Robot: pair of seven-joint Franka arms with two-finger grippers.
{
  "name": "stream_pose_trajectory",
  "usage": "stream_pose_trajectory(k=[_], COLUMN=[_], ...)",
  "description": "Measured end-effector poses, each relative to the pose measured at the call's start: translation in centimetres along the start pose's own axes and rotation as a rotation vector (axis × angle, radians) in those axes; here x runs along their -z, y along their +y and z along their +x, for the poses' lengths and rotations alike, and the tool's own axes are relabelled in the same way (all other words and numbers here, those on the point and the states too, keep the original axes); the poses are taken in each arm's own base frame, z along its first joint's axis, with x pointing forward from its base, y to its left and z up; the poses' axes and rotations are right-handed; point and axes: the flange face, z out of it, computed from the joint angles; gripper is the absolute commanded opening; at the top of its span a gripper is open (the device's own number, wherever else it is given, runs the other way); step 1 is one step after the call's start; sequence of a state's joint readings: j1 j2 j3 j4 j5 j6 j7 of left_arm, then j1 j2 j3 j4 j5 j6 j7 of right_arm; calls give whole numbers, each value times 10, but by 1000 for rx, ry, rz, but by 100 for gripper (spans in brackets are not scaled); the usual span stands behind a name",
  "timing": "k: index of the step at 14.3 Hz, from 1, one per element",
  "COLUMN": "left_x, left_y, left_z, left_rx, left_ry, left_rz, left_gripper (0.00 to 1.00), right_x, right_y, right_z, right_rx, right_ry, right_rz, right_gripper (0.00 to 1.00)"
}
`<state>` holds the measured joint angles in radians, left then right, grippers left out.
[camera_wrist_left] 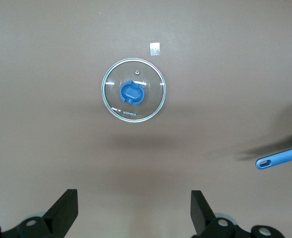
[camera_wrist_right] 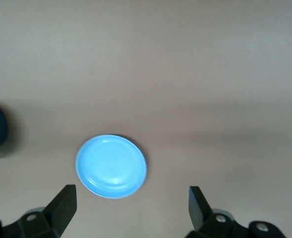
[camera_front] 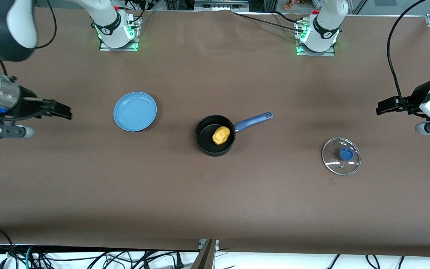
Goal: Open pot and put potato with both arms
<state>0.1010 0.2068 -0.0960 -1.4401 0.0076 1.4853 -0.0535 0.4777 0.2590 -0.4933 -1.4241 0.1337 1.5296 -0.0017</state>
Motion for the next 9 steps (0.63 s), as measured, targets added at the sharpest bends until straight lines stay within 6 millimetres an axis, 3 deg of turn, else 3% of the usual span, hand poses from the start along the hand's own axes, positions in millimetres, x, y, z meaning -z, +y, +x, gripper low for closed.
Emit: stream_pose_trajectory(k=[4,7,9], left_x=[0,0,0], left_y=[1,1,1], left_z=[0,0,0], left_rx=[-1,-2,-2], left_ry=[0,0,0], left_rz=[0,0,0], left_gripper=[100,100,100], right_x=[-4,-3,4], right_y=[4,28,31], right_z=[-31,-58,-70], right_rx=[58,35,31], right_ry=[-6,7,16], right_rz=[-16,3,4], right_gripper=[100,100,100])
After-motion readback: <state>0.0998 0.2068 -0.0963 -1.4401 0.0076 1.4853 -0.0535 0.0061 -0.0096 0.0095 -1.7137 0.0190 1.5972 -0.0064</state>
